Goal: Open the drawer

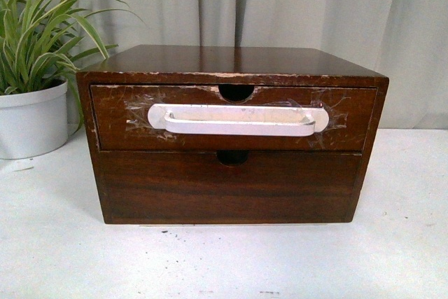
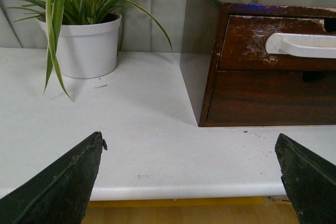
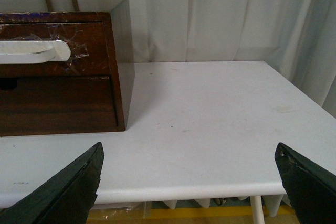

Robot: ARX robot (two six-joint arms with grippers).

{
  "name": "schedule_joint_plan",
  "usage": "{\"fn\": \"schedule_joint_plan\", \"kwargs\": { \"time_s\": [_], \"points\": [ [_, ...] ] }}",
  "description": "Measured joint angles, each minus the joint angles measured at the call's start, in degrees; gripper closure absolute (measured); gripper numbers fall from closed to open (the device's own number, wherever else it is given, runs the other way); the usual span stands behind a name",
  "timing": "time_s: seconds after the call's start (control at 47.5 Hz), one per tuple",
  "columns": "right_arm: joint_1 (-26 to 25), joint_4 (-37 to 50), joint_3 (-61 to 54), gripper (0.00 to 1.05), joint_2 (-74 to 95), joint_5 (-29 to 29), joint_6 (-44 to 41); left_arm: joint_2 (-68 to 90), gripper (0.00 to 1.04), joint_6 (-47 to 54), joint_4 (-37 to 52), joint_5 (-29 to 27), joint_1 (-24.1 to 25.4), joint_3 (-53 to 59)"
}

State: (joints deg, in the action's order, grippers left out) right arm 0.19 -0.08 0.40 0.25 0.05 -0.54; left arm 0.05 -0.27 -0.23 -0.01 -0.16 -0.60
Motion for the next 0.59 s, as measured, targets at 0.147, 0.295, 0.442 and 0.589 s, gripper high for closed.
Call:
{"fn": "schedule_joint_plan", "kwargs": {
  "time_s": [0.147, 0.295, 0.442, 0.589],
  "points": [
    [-1.3, -5.2, 1.9, 0.09, 2.4, -4.3, 0.7, 2.0, 0.06, -0.8, -2.5, 0.7, 0.0, -0.7],
    [-3.3, -3.2, 8.7, 0.09, 19.1, -14.6, -4.4, 13.9, 0.06, 1.9, 4.5, 9.2, -1.7, -4.6],
    [0.3, -0.7, 20.7, 0.09, 38.3, -16.3, -16.7, 35.3, 0.06, 17.2, 10.6, 22.6, -6.6, -15.5],
    [9.1, -3.8, 34.0, 0.09, 55.8, -13.4, -31.6, 57.9, 0.06, 37.5, 10.3, 27.1, -10.4, -29.2]
  ]
}}
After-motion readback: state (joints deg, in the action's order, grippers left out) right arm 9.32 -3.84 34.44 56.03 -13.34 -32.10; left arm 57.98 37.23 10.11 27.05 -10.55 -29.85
